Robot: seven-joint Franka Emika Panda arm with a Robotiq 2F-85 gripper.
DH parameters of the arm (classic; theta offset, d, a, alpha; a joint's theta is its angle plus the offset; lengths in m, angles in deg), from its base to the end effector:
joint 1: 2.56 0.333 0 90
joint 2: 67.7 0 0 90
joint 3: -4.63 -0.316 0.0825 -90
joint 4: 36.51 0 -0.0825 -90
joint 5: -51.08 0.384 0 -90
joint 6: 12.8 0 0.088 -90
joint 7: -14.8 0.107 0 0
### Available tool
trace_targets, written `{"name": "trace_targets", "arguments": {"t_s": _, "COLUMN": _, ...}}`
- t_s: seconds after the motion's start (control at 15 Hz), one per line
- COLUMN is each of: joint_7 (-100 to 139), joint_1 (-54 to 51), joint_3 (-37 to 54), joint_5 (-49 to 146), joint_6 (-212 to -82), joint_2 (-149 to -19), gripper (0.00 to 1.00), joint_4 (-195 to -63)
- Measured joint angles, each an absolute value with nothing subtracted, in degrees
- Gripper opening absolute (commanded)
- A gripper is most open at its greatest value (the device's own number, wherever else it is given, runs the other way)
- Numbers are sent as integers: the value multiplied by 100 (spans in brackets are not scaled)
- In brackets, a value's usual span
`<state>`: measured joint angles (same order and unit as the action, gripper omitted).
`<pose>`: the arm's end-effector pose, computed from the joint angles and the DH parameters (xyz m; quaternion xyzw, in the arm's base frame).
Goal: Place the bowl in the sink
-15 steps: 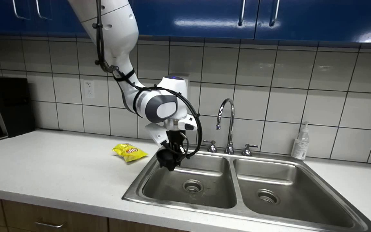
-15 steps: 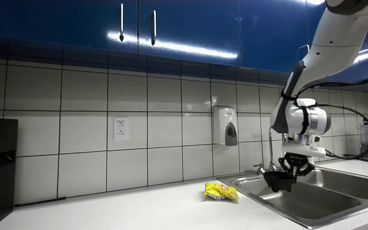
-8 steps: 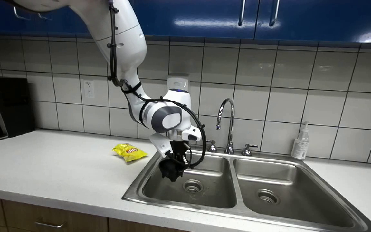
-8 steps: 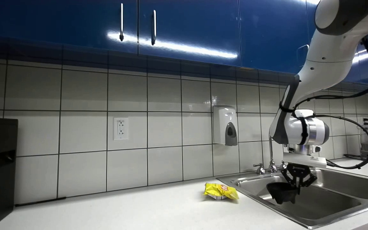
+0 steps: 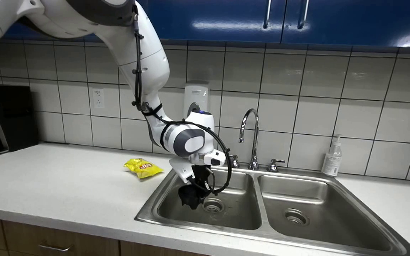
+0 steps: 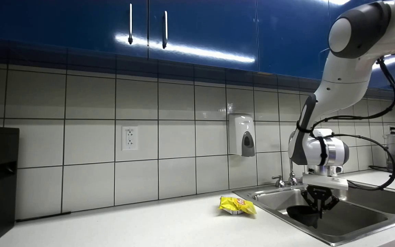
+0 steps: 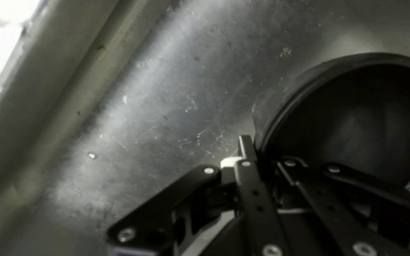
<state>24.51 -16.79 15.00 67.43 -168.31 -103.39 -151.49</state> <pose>0.5500 -0.2613 0.1540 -0.9169 0.3954 -0.0533 0.0068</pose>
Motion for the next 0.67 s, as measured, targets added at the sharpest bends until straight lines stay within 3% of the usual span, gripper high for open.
{"name": "trace_targets", "arguments": {"t_s": 0.6, "joint_7": 2472, "joint_1": -1695, "joint_3": 1512, "joint_5": 6743, "joint_6": -16653, "joint_2": -10948, "gripper": 2, "joint_4": -14596}}
{"name": "trace_targets", "arguments": {"t_s": 0.67, "joint_7": 2473, "joint_1": -1697, "joint_3": 1516, "joint_5": 6743, "joint_6": -16632, "joint_2": -10988, "gripper": 34, "joint_4": -14554}}
